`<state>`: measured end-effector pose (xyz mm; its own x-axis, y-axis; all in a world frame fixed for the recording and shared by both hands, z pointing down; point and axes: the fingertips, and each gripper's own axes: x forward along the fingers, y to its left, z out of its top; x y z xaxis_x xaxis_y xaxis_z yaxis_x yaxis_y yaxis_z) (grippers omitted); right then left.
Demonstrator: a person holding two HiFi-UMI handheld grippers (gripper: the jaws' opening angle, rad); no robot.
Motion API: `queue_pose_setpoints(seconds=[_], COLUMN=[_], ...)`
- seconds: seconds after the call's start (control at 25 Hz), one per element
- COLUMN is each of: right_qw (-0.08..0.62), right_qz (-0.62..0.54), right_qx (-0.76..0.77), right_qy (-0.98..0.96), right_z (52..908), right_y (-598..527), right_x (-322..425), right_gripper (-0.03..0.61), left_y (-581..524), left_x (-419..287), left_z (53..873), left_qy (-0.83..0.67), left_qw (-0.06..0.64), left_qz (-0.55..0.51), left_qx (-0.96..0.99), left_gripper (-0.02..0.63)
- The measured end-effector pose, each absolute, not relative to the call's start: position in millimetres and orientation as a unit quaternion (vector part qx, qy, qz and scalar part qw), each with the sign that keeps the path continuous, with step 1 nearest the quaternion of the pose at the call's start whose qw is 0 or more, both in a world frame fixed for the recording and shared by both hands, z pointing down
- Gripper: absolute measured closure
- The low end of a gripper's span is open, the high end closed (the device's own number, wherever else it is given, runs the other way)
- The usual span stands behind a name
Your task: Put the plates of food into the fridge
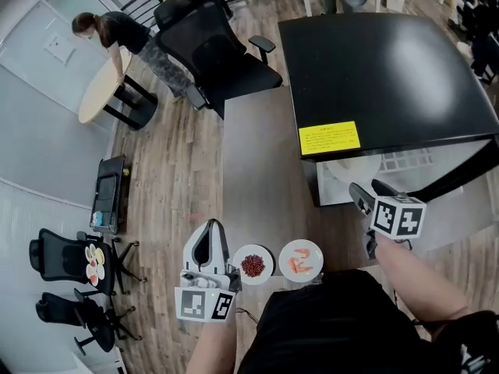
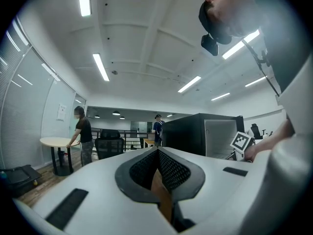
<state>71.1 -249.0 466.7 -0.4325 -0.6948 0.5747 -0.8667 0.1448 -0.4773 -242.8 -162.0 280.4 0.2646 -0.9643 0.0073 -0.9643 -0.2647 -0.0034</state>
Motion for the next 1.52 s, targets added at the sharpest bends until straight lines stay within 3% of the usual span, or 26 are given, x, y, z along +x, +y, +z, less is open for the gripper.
queue_pose_setpoints(seconds=[0.24, 0.4, 0.6, 1.52], right_qw=[0.080, 0.003, -0.069, -0.116], right_qz=[0.289, 0.258, 0.303, 0.497], right_qx=[0.527, 0.534, 0.505, 0.593], right_qy=[-0.795, -0.805, -0.805, -0.622], right_z=[442.8, 423.7, 421.2, 557.8], right_y=[-236.2, -225.5, -201.7, -8.4], right_x=[59.9, 52.0, 34.4, -37.9], right_gripper=[0.304, 0.304, 0.304, 0.304], left_y=[-154.7, -148.5, -139.2, -30.9], left_x=[-245.1, -253.5, -267.7, -364.2], left_z=[278.5, 275.1, 270.6, 314.4], left_qy=[-0.575, -0.553, -0.539, -0.472], left_qw=[-0.024, -0.015, -0.021, -0.028], left_qz=[0.027, 0.003, 0.002, 0.033], left_qx=[0.817, 0.833, 0.842, 0.880], left_gripper=[0.611, 0.611, 0.611, 0.611])
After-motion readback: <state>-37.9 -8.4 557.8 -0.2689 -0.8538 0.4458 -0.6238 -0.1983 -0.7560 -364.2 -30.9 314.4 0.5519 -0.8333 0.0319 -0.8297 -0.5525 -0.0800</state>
